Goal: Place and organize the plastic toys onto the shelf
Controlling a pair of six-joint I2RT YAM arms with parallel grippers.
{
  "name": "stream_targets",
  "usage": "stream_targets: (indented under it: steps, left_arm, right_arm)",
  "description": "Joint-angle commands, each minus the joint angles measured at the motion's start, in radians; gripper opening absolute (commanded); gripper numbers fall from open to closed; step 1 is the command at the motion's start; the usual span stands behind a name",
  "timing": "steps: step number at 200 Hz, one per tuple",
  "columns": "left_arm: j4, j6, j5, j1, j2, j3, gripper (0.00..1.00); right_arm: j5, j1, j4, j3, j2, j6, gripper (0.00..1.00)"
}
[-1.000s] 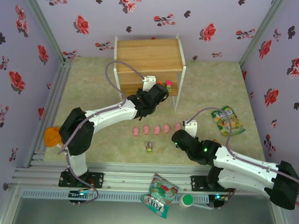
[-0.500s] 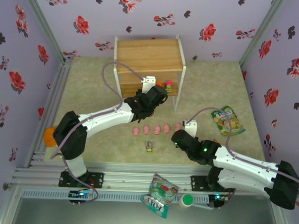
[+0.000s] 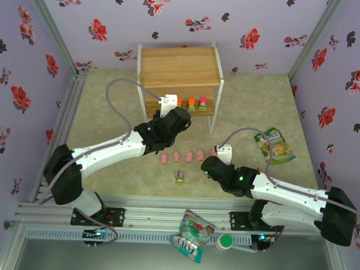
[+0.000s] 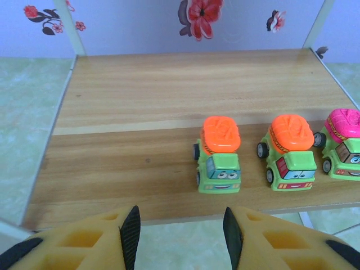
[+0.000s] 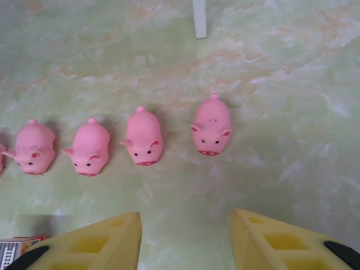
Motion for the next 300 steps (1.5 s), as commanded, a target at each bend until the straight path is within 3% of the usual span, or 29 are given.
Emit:
stream_targets:
  steps: [1,150,251,300]
  left_arm:
    - [-0.026,0.024,-0.046,-0.012,-0.065,-0.043,0.48]
    - [-0.119,-0.083,-0.069,-0.11,-0.35,-0.418,0.5]
    - [-0.214,-0.133,-0.083,-0.133,-0.523,-0.63,0.53]
    - [-0.21,-0.141,-0.089,-0.132,-0.51,-0.649,0.54]
  right_arm:
    - [-0.003,0.026,0.036,0.033,0.038,0.016,0.46]
    - [0.026,0.235,0.156,0.192,0.39,0.099,0.46]
    - [0.051,0.305,0.108,0.304,0.555,0.213,0.52]
    - [0.112,0.34,0.021,0.346,0.609,0.345,0.53]
